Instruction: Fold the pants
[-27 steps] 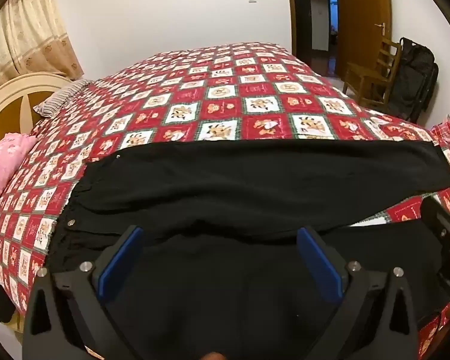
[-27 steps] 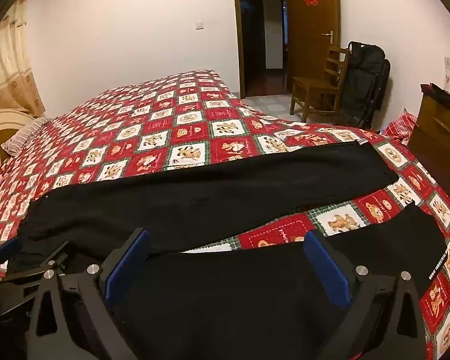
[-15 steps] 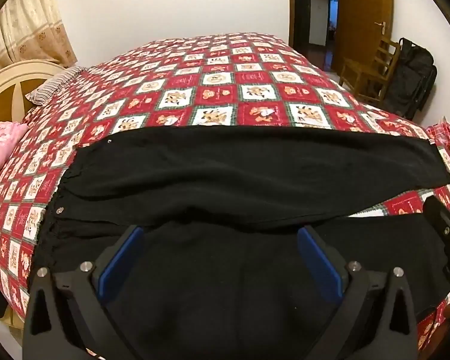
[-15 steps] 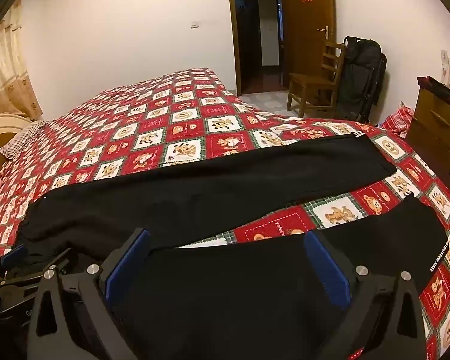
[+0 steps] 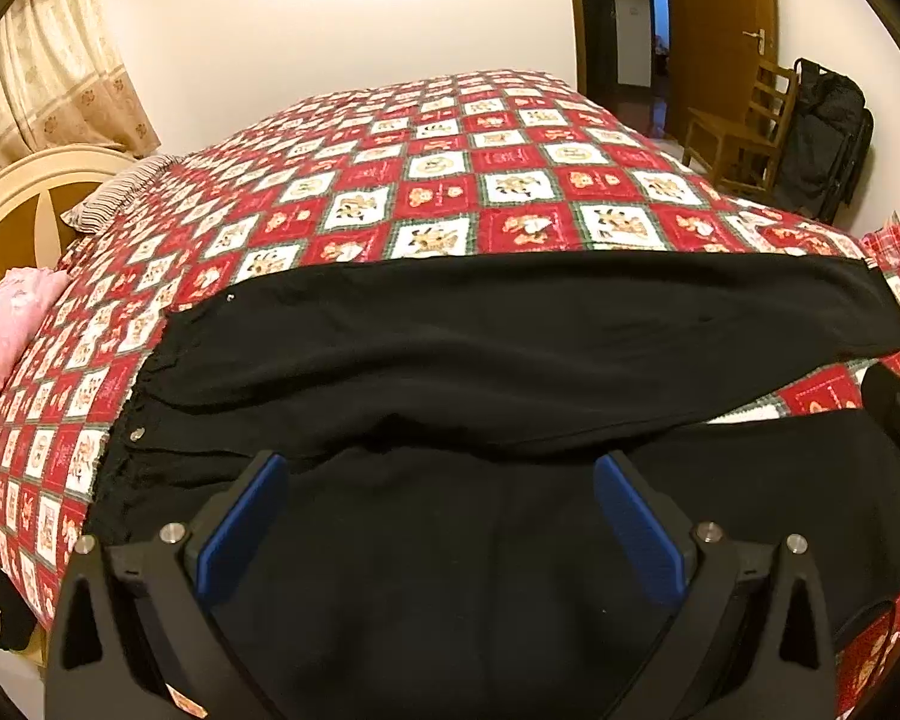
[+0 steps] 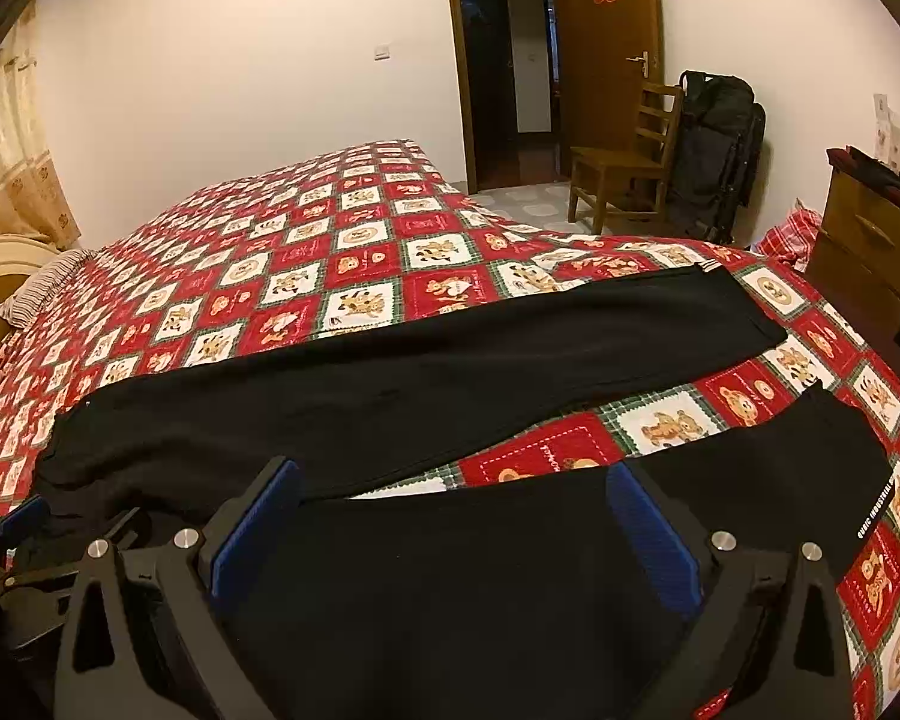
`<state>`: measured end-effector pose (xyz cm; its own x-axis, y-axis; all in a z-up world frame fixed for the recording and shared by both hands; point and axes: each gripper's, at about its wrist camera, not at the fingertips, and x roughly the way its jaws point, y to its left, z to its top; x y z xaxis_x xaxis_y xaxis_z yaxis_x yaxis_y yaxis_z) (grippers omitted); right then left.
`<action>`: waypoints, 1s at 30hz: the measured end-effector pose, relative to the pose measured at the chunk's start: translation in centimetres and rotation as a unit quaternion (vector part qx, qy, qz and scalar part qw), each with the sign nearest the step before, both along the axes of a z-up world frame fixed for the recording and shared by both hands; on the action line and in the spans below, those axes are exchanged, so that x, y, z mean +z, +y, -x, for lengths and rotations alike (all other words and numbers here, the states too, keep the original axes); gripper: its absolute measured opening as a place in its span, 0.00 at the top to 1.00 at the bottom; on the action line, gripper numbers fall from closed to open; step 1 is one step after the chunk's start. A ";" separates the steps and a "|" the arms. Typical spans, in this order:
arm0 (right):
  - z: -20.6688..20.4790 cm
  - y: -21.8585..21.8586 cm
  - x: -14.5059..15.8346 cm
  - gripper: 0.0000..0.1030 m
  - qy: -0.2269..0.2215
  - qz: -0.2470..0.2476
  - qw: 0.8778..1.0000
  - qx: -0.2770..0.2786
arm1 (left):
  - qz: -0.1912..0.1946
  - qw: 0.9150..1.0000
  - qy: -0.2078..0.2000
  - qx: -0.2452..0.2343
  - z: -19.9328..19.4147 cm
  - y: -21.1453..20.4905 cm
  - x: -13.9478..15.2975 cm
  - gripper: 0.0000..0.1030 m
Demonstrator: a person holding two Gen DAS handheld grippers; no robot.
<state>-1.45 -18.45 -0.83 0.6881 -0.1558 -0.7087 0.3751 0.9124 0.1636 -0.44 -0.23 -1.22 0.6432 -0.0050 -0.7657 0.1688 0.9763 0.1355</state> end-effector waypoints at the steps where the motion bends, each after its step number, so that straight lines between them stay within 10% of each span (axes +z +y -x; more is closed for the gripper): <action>1: 0.0 0.0 0.0 0.01 0.000 -0.001 1.000 0.000 | -0.001 1.000 -0.001 0.000 0.0 0.0 0.0 0.00; 30: -0.1 -0.1 -0.5 0.01 0.004 -0.006 1.000 0.003 | -0.021 1.000 -0.009 -0.001 0.2 -0.4 0.0 0.00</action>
<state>-1.34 -18.53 -1.31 0.6831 -0.1428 -0.7163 0.3705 0.9129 0.1714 -0.63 -0.60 -1.22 0.6569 0.0257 -0.7535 0.1680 0.9693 0.1795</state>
